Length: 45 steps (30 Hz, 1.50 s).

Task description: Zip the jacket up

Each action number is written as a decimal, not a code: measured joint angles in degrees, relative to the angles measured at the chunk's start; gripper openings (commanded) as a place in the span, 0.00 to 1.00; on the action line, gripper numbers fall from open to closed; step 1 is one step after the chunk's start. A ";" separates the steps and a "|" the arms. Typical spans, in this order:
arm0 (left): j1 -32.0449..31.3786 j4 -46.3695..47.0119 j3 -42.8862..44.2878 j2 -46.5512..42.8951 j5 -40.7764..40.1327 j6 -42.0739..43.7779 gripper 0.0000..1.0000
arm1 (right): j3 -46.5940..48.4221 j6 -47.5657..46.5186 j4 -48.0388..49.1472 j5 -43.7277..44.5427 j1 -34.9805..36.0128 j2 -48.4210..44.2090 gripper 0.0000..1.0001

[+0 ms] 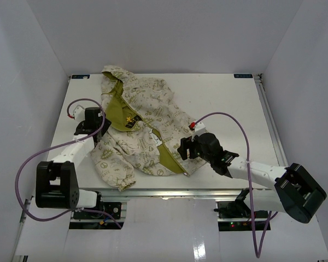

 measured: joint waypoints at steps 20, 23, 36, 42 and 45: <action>1.14 16.43 1.93 11.29 14.38 3.70 0.00 | -0.18 -0.36 0.30 0.22 0.07 1.05 0.75; 1.14 17.26 2.50 7.86 15.34 3.48 0.00 | -0.18 -0.48 0.21 0.22 0.07 1.88 0.75; 1.11 17.99 2.87 -6.11 24.51 8.31 0.40 | -0.16 -0.49 0.21 0.20 0.44 1.99 0.75; 1.12 5.55 2.61 -8.22 13.18 11.05 0.85 | -0.16 -0.47 0.25 0.14 0.50 1.56 0.75; 1.02 1.84 3.07 -10.32 8.37 12.07 0.83 | -0.16 -0.47 0.25 0.01 0.70 1.30 0.76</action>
